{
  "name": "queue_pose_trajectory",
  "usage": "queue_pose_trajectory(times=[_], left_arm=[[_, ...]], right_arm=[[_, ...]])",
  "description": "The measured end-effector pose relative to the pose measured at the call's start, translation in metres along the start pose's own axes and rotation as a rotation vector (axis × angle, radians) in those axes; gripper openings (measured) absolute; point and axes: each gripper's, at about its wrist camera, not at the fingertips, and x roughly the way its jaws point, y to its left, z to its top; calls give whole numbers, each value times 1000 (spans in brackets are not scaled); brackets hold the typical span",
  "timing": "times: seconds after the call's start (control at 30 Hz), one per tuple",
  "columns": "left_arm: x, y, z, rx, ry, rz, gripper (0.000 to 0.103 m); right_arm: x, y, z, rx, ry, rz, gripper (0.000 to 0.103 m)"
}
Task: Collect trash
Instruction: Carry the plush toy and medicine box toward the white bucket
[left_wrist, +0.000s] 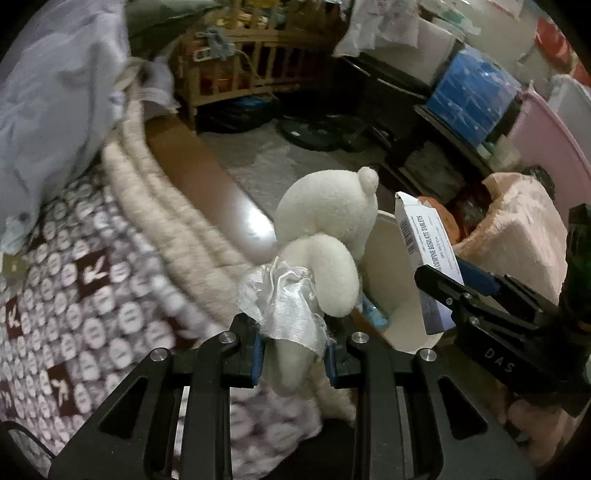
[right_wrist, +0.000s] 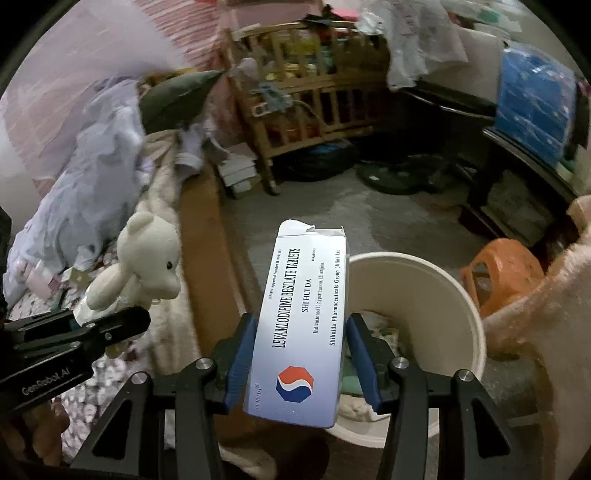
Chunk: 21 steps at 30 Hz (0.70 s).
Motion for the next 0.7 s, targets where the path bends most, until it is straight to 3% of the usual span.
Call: queue_pose_trajectory(times=[0.3, 0.7], left_arm=[[29, -37, 12, 59, 35, -27, 23], [52, -52, 18, 60, 63, -89, 23]], right_arm=[[7, -51, -8, 90, 26, -51, 49], [21, -77, -11, 147, 54, -74, 49]])
